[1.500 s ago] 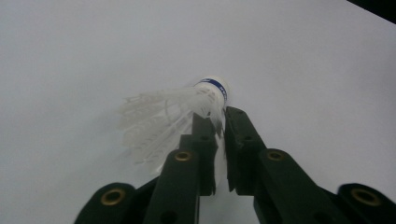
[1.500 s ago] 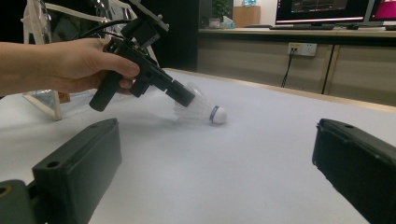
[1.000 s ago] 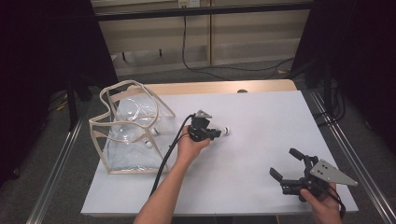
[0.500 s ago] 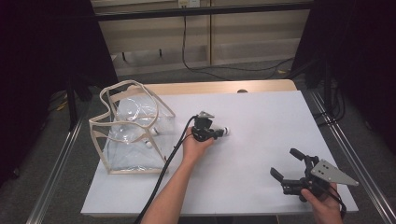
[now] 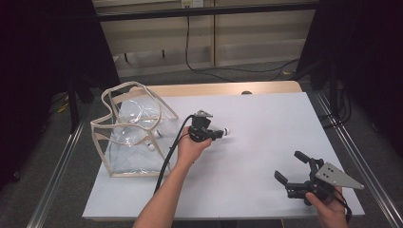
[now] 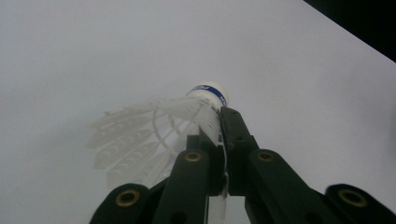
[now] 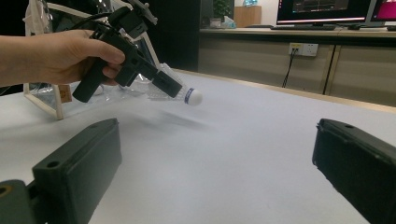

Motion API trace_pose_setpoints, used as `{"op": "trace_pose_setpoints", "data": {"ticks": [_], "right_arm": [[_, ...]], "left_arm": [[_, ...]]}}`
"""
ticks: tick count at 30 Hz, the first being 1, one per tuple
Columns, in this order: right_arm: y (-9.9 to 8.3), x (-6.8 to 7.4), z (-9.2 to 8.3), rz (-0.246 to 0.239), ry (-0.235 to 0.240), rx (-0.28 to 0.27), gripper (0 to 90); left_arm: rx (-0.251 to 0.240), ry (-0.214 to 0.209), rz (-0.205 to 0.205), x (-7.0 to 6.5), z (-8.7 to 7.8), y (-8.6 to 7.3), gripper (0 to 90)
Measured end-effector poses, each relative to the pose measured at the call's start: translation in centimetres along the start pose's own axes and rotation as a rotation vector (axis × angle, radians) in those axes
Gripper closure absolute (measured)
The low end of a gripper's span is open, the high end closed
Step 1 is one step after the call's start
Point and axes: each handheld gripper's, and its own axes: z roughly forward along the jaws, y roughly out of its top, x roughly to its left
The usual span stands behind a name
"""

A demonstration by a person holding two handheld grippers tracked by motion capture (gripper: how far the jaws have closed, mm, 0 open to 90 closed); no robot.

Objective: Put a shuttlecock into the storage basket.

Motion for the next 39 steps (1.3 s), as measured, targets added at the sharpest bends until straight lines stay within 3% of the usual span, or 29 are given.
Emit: {"op": "trace_pose_setpoints", "data": {"ticks": [17,39], "right_arm": [[0.0,0.0,0.0,0.000,0.000,0.000,0.8],[0.0,0.1,0.1,-0.001,0.001,-0.001,0.8]], "left_arm": [[0.019,-0.047,0.026,-0.9,-1.6,0.4,89.0],[0.050,-0.070,0.046,-1.3,-3.8,1.0,89.0]]}}
